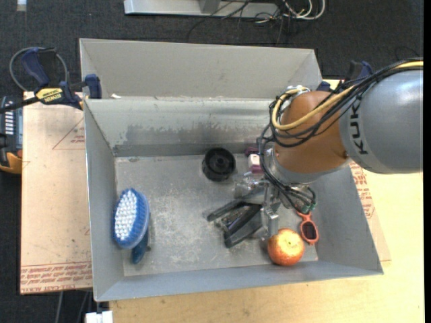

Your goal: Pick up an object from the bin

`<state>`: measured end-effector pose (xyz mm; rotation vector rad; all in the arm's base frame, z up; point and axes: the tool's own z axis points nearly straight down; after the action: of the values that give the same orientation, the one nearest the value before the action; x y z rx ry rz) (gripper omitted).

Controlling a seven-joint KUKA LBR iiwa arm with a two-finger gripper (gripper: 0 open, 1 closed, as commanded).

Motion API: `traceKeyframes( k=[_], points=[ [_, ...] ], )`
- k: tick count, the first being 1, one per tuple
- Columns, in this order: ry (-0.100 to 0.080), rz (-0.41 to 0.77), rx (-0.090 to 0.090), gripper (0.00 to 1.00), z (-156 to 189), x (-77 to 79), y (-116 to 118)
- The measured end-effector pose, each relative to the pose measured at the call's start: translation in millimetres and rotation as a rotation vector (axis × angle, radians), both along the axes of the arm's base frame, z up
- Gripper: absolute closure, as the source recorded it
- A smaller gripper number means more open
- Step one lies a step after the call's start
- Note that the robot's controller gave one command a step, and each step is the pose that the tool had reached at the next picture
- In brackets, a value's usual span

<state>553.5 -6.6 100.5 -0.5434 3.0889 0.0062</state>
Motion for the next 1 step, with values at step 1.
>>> traceKeyframes(
  k=[1],
  points=[
    [0.007,-0.042,0.0,0.0,-28.6,16.7,-8.0]
  ],
)
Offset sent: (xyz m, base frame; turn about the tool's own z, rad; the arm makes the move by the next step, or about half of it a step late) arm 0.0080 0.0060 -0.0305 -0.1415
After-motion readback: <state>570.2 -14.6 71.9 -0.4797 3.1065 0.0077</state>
